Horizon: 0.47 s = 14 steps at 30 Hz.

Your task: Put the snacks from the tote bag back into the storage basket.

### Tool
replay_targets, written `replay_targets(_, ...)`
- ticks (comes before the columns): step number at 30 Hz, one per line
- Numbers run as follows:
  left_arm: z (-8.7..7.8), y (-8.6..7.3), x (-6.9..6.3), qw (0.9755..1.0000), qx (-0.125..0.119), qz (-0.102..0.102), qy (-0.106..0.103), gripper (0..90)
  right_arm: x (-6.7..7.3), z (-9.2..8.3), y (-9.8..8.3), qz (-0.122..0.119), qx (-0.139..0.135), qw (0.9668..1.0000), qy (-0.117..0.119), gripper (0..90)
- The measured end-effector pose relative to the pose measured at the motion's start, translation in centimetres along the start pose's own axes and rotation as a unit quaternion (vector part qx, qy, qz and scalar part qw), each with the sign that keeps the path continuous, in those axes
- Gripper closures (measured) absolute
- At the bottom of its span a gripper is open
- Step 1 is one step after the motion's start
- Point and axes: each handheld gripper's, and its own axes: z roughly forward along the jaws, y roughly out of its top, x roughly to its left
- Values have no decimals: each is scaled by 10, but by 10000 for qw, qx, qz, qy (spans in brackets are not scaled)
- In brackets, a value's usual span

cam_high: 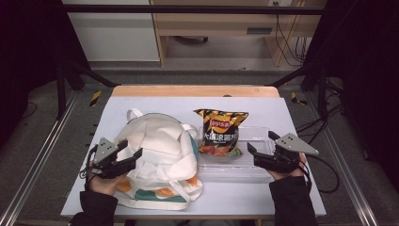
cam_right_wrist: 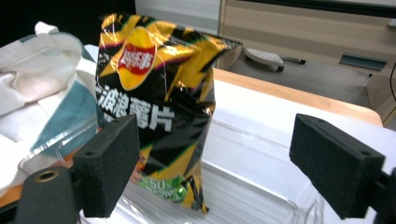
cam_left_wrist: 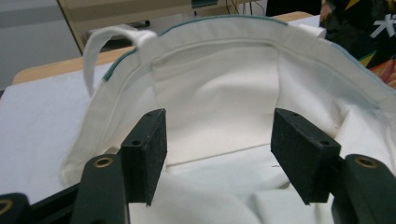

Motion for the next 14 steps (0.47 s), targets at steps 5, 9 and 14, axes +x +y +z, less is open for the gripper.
replay_targets(5,-7,-12,12,9998,37,-80,164,351,-7,-7,-10,4,59,10000,-47,133)
replay_targets(9,-12,-20,19,9996,110,-112,252,349,-12,-11,-19,35,118,9999,-101,117)
replay_targets(14,-19,-31,27,9992,164,-136,351,348,-16,-12,-28,65,231,9996,-148,97)
